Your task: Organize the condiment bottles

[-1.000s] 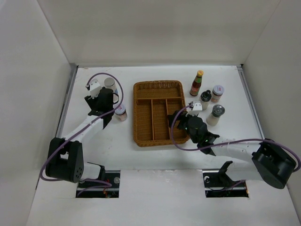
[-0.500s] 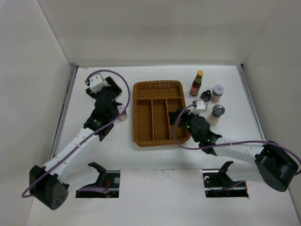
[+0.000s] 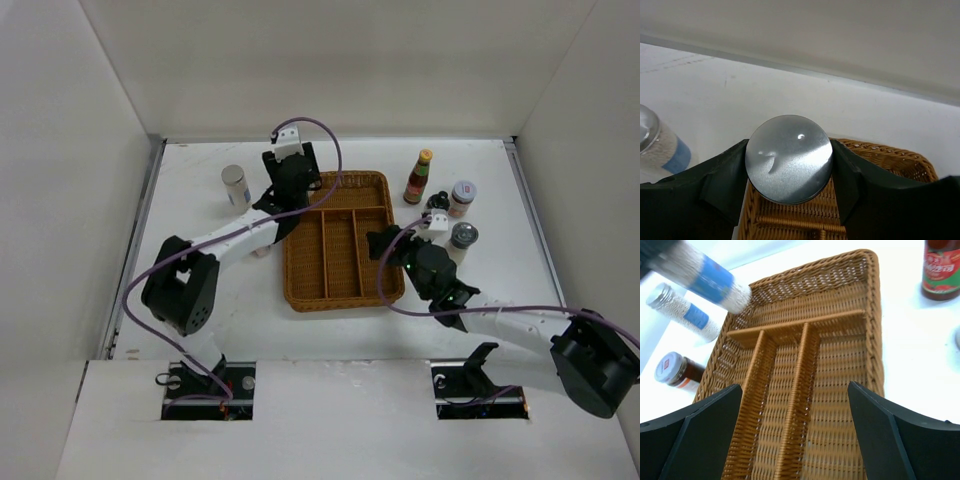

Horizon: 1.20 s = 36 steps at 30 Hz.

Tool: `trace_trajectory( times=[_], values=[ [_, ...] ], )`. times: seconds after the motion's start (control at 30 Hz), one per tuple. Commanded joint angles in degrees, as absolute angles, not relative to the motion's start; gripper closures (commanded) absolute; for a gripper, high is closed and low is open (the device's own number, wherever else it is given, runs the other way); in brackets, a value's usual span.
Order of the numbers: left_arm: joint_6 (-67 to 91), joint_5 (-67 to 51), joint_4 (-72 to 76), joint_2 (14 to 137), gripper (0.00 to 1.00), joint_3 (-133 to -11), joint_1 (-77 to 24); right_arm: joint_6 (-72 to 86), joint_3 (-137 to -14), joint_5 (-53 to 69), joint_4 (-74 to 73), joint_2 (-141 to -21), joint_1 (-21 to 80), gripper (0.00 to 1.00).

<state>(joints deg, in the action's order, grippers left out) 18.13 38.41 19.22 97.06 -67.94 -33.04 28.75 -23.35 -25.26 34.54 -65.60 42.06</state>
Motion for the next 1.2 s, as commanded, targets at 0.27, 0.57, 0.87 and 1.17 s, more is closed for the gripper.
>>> trace_trajectory(
  times=[0.27, 0.57, 0.87, 1.17],
  values=[
    [18.37, 36.3, 25.05, 103.97, 0.6, -71.63, -32.83, 29.53, -22.76, -25.14, 37.18, -65.04, 40.91, 0.05],
    [18.63, 37.18, 24.96, 104.33, 0.2, -69.96, -33.79, 29.27, -22.59, -25.58, 37.18, -64.16, 40.91, 0.05],
    [18.63, 37.71, 26.71, 90.9, 0.03, -64.09, -35.02, 28.3, -25.66, -26.63, 31.48, -60.21, 41.88, 0.52],
    [23.28, 37.88, 32.7, 66.82, 0.19, -38.44, -38.36, 27.95, -32.86, -37.16, 13.55, -53.53, 41.36, 0.67]
  ],
)
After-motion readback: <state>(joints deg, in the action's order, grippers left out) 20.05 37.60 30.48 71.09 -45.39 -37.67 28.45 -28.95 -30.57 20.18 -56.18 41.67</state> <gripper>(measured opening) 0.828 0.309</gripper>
